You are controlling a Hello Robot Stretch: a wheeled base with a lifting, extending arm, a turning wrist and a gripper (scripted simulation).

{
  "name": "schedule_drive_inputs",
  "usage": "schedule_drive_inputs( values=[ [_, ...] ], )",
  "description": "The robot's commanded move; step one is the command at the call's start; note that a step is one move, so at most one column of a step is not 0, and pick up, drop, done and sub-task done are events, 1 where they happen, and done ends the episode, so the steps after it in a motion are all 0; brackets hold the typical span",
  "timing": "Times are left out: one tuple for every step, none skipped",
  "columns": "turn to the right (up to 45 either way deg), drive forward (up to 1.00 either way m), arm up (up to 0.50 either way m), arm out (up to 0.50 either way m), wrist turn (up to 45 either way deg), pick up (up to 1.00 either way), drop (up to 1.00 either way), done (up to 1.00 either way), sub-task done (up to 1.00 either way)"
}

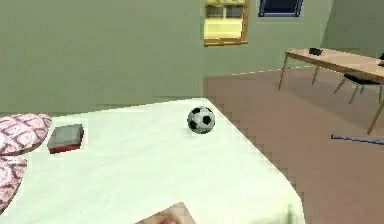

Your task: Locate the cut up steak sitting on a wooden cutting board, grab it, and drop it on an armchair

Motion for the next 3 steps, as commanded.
schedule_drive_inputs(
  values=[
    [-45.0, 0.00, 0.00, 0.00, 0.0, 0.00, 0.00, 0.00, 0.00],
    [-42.0, 0.00, 0.00, 0.00, 0.0, 0.00, 0.00, 0.00, 0.00],
    [45.0, 0.00, 0.00, 0.00, 0.0, 0.00, 0.00, 0.00, 0.00]
  ],
)
